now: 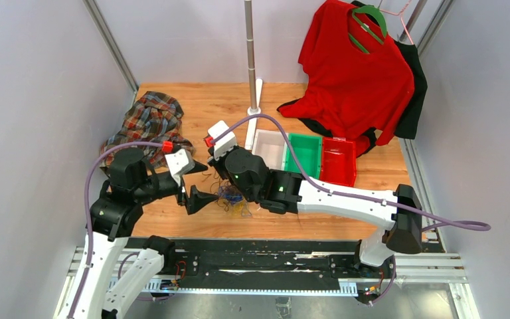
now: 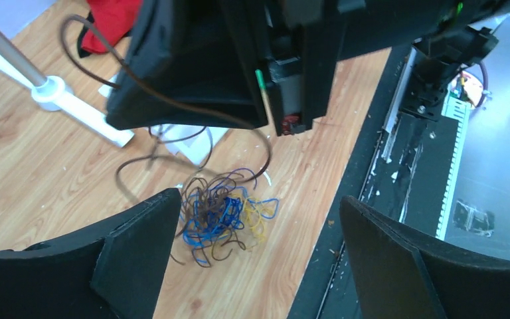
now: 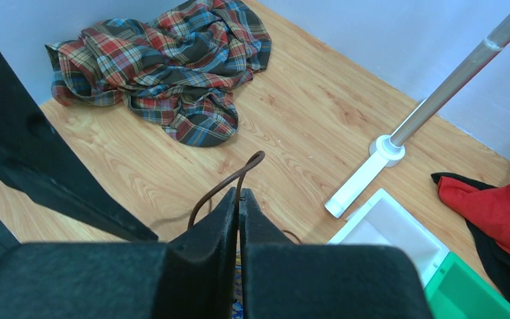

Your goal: Untangle the cables

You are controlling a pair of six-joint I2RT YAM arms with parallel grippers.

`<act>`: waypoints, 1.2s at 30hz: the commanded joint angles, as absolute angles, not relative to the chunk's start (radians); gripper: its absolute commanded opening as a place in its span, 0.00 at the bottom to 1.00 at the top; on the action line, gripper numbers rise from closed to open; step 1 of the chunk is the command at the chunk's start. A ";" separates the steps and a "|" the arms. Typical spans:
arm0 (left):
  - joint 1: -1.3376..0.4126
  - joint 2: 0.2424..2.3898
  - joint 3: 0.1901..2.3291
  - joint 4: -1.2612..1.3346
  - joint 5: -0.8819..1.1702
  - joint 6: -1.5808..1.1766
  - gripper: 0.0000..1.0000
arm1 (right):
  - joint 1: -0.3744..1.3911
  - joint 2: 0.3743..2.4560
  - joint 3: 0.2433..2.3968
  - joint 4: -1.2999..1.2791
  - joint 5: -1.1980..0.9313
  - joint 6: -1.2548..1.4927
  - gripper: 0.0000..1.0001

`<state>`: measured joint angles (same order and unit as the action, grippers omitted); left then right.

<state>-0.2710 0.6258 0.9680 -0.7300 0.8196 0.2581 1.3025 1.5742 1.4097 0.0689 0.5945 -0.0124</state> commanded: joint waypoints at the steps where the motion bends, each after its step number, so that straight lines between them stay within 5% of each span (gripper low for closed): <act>1: -0.276 0.624 0.944 -0.716 0.874 0.275 0.93 | 1.314 1.614 1.490 -0.025 0.606 0.027 0.01; 12: -0.276 0.576 0.838 -0.429 0.551 0.160 0.75 | 1.316 1.645 1.546 -0.086 0.581 0.110 0.01; 27: -0.276 0.524 0.921 -0.436 0.419 0.219 0.02 | 1.264 1.557 1.407 -0.005 0.405 0.166 0.01; 36: -0.276 0.612 1.159 -0.500 0.569 0.220 0.01 | 1.212 1.491 1.278 0.151 0.243 0.176 0.08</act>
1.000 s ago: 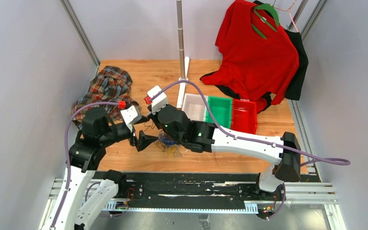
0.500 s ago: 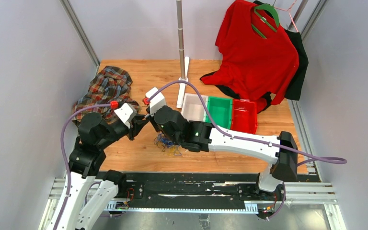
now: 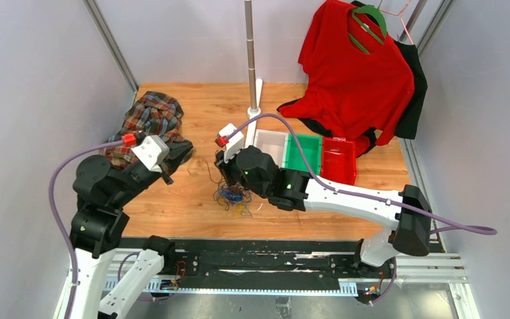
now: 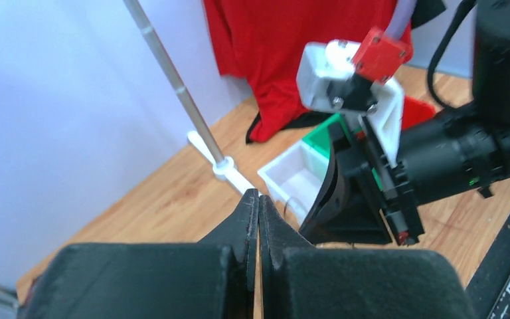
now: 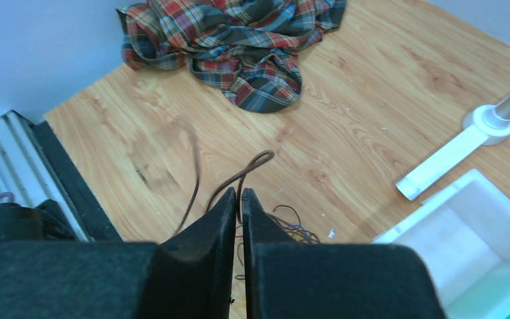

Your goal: Untangle the cables

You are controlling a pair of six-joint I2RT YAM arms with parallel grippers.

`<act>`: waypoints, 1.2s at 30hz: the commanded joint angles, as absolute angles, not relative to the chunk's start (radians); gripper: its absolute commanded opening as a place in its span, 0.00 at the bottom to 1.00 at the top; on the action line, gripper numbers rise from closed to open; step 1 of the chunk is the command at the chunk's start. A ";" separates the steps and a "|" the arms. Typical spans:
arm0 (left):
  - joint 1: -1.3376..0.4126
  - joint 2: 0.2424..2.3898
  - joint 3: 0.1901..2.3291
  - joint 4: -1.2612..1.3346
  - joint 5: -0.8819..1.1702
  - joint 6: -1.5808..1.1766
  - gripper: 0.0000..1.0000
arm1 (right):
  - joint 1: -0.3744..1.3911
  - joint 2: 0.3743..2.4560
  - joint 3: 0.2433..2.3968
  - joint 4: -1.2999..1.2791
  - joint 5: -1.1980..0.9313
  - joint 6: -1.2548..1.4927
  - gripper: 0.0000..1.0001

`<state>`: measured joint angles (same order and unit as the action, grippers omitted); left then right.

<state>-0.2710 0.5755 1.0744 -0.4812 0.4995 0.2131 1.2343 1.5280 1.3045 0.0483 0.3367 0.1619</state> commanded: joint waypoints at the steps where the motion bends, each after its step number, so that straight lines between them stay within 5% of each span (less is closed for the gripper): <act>1: -0.276 0.621 1.182 -0.496 0.576 0.216 0.01 | 1.206 1.492 1.279 0.155 0.236 0.173 0.12; 5: -0.276 0.671 1.289 -0.507 0.600 0.212 0.01 | 1.198 1.506 1.299 0.168 0.199 0.148 0.21; 9: -0.276 0.692 1.319 -0.565 0.612 0.252 0.01 | 1.192 1.522 1.321 0.142 0.214 0.144 0.13; 13: -0.276 0.670 1.176 -0.646 0.561 0.326 0.03 | 1.175 1.497 1.280 0.107 0.267 0.154 0.16; 16: -0.276 0.707 1.063 -0.702 0.490 0.396 0.30 | 1.138 1.451 1.201 0.109 0.278 0.197 0.21; 21: -0.276 0.871 0.956 -0.805 0.514 0.629 0.59 | 1.088 1.356 1.059 0.126 0.315 0.239 0.28; 36: -0.222 1.199 0.772 -0.694 0.316 0.798 0.64 | 1.052 1.322 0.991 0.145 0.298 0.268 0.34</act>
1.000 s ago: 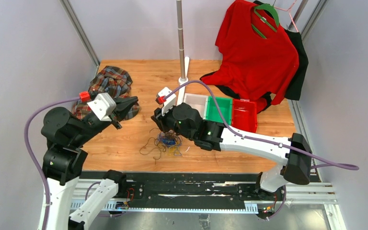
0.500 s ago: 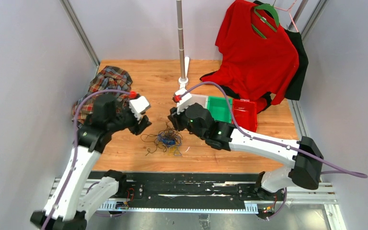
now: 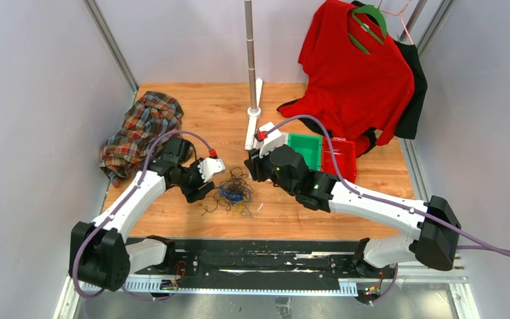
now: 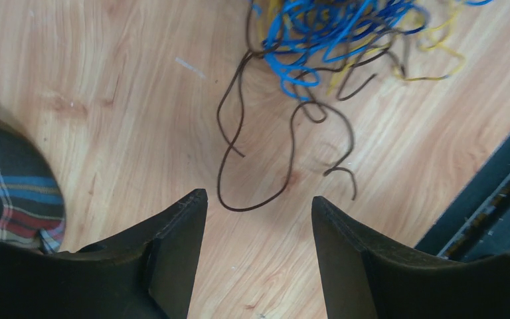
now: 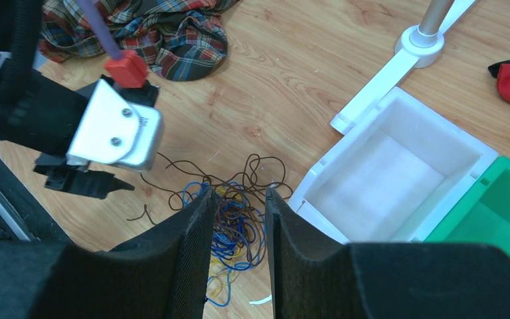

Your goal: Untangle the cables

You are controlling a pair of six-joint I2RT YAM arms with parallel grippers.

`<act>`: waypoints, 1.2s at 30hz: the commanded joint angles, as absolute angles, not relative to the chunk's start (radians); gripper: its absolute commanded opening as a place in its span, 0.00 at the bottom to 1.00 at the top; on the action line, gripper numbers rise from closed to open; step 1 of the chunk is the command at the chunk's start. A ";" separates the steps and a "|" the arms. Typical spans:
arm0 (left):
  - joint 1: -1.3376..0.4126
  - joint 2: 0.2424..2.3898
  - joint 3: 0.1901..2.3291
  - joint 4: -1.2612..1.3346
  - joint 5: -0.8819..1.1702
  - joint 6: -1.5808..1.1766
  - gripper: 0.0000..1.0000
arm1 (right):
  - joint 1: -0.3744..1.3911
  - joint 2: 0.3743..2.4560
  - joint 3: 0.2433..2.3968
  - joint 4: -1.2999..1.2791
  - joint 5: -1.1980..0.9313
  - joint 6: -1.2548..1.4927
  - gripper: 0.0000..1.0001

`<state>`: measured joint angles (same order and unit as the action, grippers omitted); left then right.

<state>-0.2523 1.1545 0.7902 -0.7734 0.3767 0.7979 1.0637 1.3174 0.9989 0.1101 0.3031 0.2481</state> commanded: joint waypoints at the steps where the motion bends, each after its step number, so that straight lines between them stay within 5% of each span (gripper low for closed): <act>1: -0.213 1.213 0.767 -0.668 0.305 0.784 0.64 | 1.052 1.325 0.992 0.147 0.293 0.270 0.34; 12: -0.140 1.398 0.879 -0.692 0.462 0.667 0.64 | 1.052 1.352 0.985 0.174 0.234 0.279 0.34; 23: -0.132 1.476 0.898 -0.739 0.480 0.673 0.51 | 1.049 1.355 0.988 0.178 0.236 0.264 0.31; 32: -0.132 1.409 0.878 -0.674 0.429 0.664 0.05 | 1.048 1.351 0.989 0.183 0.226 0.264 0.28; 36: -0.132 1.365 0.902 -0.692 0.417 0.680 0.01 | 1.048 1.352 0.997 0.183 0.220 0.265 0.26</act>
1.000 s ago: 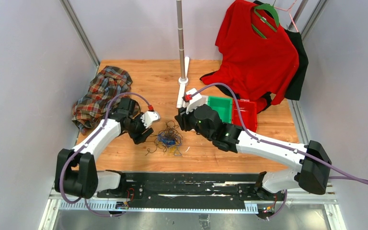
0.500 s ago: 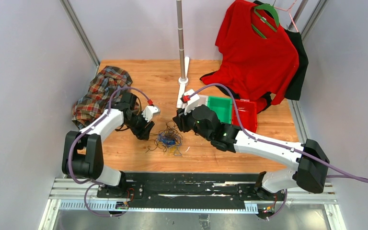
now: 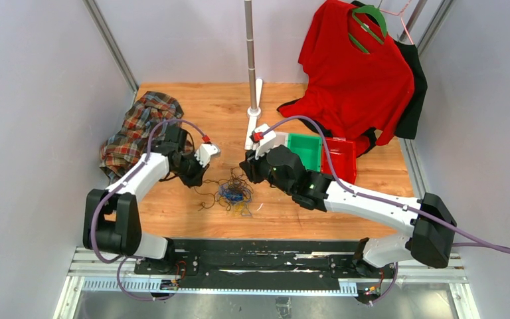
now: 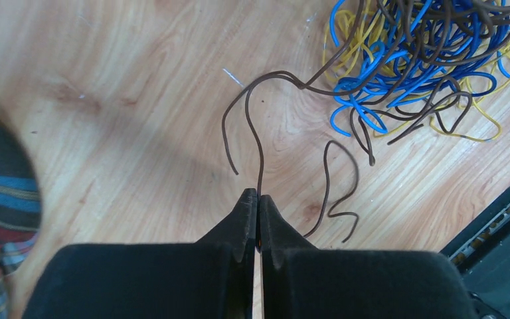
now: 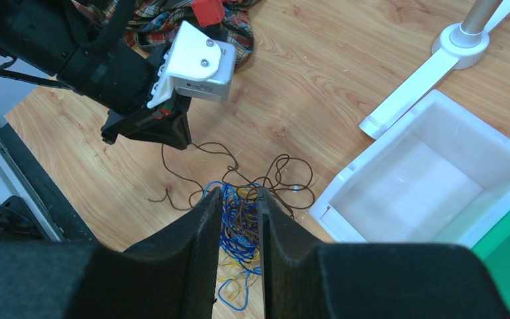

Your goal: Untangle the cables

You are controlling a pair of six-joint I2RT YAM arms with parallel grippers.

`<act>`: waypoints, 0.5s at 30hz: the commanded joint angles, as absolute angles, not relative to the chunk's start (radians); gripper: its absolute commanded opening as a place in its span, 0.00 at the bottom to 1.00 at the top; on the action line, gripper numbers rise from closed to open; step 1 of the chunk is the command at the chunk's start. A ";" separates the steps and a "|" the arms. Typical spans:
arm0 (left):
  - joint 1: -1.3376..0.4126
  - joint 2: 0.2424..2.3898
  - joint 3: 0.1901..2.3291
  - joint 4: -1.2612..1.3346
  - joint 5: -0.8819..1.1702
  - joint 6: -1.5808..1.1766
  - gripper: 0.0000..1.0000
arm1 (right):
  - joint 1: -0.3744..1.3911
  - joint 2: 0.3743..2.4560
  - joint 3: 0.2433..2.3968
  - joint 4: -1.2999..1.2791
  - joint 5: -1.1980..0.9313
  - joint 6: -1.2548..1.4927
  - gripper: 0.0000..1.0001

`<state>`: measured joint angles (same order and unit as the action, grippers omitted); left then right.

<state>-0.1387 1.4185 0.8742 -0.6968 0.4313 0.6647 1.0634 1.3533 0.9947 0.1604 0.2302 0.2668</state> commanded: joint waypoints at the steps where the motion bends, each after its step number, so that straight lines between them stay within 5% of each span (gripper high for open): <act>1: -0.132 1.356 0.922 -0.713 0.417 0.680 0.01 | 1.048 1.353 1.000 0.181 0.219 0.264 0.25; 7: -0.132 1.191 1.128 -0.865 0.485 0.664 0.01 | 1.048 1.358 1.020 0.202 0.171 0.247 0.33; 15: -0.132 1.060 1.447 -0.897 0.622 0.545 0.00 | 1.063 1.393 1.108 0.267 0.038 0.186 0.68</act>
<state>-0.1383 1.0801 1.3296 -0.8433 0.5224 0.6193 1.0595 1.3766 1.0416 0.1844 0.1204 0.2340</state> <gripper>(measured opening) 0.017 0.633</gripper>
